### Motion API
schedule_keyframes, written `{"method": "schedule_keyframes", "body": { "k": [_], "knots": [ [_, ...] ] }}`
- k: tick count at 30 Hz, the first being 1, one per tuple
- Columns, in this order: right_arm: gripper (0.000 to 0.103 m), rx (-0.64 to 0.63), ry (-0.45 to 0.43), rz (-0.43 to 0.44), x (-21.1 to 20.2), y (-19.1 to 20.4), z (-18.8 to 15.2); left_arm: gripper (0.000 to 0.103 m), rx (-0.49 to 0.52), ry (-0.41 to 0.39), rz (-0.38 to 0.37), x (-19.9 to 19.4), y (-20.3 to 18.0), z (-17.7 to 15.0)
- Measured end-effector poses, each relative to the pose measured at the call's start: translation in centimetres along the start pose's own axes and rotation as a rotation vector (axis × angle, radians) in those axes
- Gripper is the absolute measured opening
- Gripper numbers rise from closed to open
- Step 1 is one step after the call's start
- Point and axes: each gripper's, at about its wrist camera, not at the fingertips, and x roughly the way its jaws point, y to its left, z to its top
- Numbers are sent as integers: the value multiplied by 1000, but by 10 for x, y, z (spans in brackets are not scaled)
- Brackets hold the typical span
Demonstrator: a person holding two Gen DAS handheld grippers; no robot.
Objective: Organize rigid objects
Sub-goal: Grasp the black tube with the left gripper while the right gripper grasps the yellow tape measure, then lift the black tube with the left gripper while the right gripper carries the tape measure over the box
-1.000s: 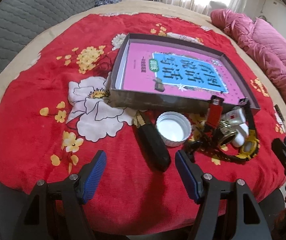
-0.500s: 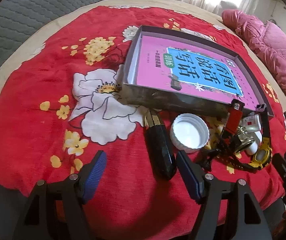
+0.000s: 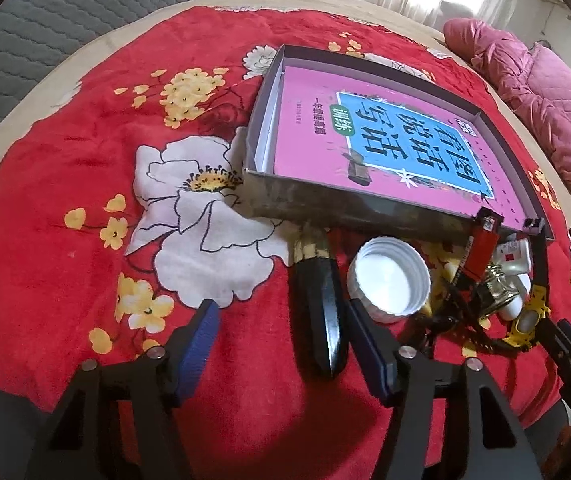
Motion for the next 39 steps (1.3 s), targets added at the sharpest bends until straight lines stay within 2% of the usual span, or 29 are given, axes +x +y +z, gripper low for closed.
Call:
{"method": "schedule_keyframes", "body": {
  "k": [10,13,23,28,39],
  "knots": [
    [35,-38,37,70,13,15,-1,53,0,-10,-25,3,3,2],
    [27,-22,59,98,19,15,-1,52,2,-12,-29,5,3,4],
    [21,72,67,174,28,1,1,44,43,-35,-41,11,-2,8],
    [17,89,46,169,24,-5,3,29,65,-44,-67,11,-4,10],
    [17,96,-22,184,7,-12,4,25,29,-75,-173,-9,8,9]
  ]
}}
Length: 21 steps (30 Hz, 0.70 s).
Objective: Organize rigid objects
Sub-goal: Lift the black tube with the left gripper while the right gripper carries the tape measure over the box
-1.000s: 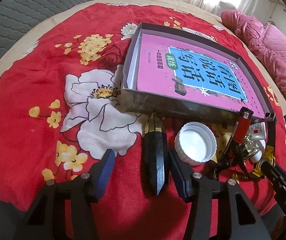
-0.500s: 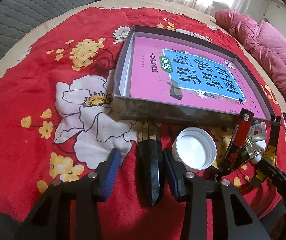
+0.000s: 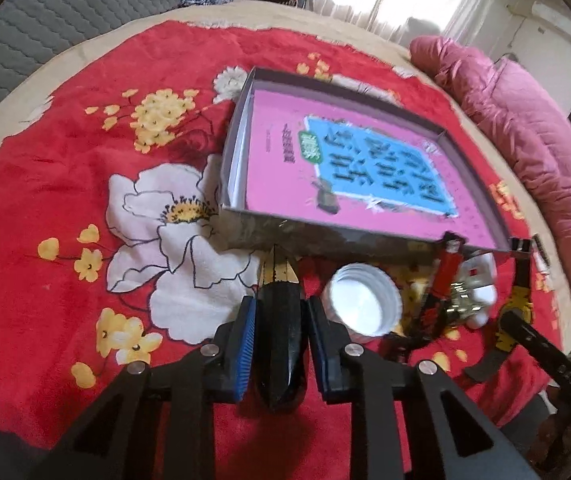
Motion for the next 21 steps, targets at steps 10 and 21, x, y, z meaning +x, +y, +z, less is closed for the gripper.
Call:
{"method": "schedule_keyframes", "body": {
  "k": [10,21],
  "knots": [
    [17,-86,-56,14,-12,16,2,25,15,-39,-7,-14,-4,2],
    [17,-64,-84,22,-21,12,4,25,45,-86,-27,-29,-12,-1]
  ]
}}
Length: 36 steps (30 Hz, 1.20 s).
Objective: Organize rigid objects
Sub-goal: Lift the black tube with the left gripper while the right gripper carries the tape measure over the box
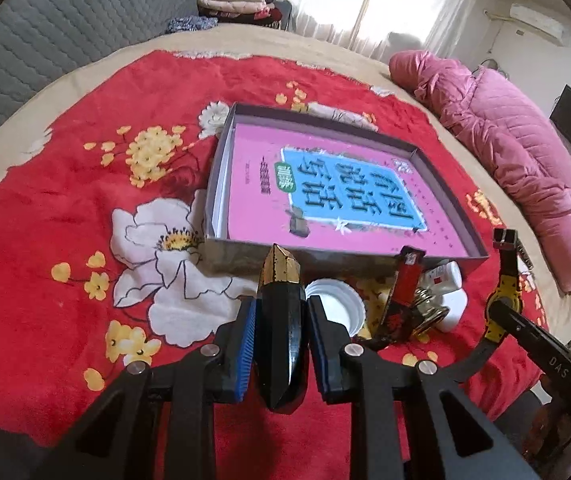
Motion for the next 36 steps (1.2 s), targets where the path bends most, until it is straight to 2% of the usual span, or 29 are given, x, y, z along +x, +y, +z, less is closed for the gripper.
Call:
{"method": "schedule_keyframes", "body": {
  "k": [9,16,25,36],
  "knots": [
    [17,26,-33,11,-8,-2,7,25,38,-76,-6,-14,-10,5],
    [17,49,-75,15,-12,1,22,25,42,-94,-5,-12,-12,11],
    [17,31,-113,-21,-11,8,39,25,43,-107,-4,-6,-12,18],
    [17,46,-127,-28,-8,10,51,25,55,-121,-1,0,-11,28]
  ]
}}
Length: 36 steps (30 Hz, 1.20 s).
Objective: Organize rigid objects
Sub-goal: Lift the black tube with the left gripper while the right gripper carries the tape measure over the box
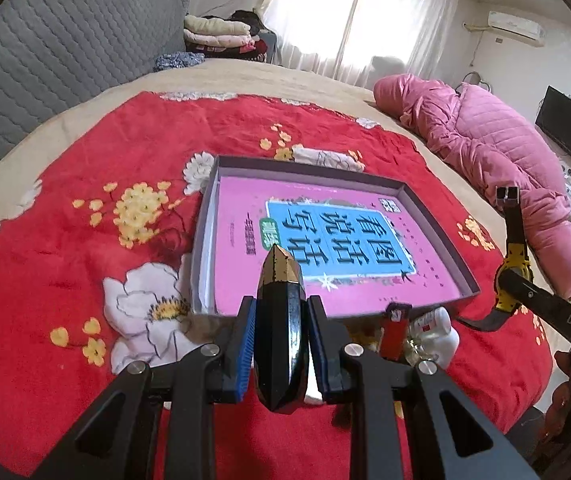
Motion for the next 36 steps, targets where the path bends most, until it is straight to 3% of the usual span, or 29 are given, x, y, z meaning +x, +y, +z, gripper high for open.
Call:
{"method": "schedule_keyframes", "body": {
  "k": [4,15,36],
  "knots": [
    [17,8,-2,-11,2,0,3,25,-46,-3,-19,1,8,7],
    [17,25,-8,-48,12,-1,16,25,-20,-25,21,13,8,19],
    [17,1,59,-180,39,7,37,25,-47,48,9,63,22,39]
  ]
}}
